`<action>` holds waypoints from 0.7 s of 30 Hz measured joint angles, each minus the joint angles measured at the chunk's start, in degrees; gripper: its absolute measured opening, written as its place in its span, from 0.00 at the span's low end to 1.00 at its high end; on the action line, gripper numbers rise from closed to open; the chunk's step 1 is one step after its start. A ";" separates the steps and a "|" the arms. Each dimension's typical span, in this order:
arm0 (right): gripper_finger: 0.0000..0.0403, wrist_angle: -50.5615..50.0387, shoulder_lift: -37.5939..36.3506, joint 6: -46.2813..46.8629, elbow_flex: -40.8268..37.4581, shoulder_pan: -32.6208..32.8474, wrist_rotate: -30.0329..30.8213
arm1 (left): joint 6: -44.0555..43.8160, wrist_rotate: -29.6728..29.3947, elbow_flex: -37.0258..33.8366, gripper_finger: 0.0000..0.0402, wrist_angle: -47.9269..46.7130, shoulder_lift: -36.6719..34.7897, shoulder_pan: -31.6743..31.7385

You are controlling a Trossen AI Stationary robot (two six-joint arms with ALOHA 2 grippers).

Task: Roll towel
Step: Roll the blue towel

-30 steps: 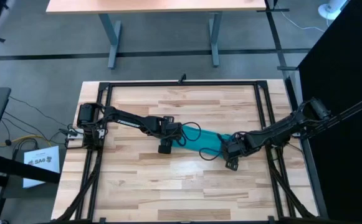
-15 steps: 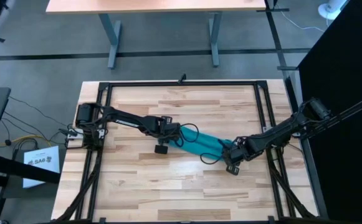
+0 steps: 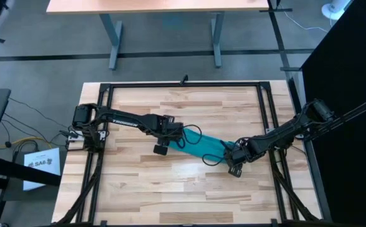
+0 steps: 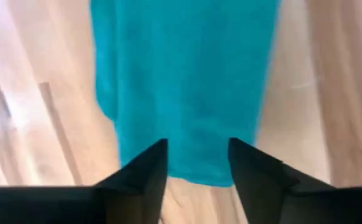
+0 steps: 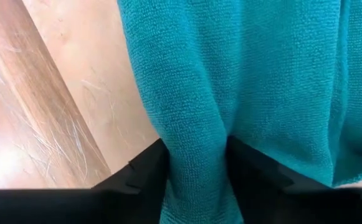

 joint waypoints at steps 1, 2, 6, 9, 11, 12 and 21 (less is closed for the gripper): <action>0.40 0.02 0.00 0.00 0.00 0.00 0.02 | 0.01 0.22 0.01 0.43 0.22 0.00 -0.36; 0.41 0.04 0.00 0.00 0.00 0.00 0.04 | 0.10 0.62 -0.01 0.44 0.62 0.00 -0.76; 0.43 0.01 0.00 -0.02 0.00 -0.02 0.26 | 1.08 0.89 -1.81 0.48 4.12 0.05 -2.53; 0.43 0.03 0.00 -0.08 -0.01 -0.03 0.36 | 0.93 -0.65 -3.33 0.48 5.91 0.84 -3.37; 0.43 0.04 0.00 -0.13 -0.01 -0.04 0.39 | 0.78 -2.04 -4.46 0.49 7.22 1.32 -3.84; 0.43 0.05 0.00 -0.15 -0.02 -0.04 0.40 | 0.71 -2.74 -5.02 0.49 7.88 1.56 -4.07; 0.43 0.27 0.00 0.48 -0.07 -0.09 0.47 | 0.07 -9.73 -7.64 0.48 13.67 4.17 -3.82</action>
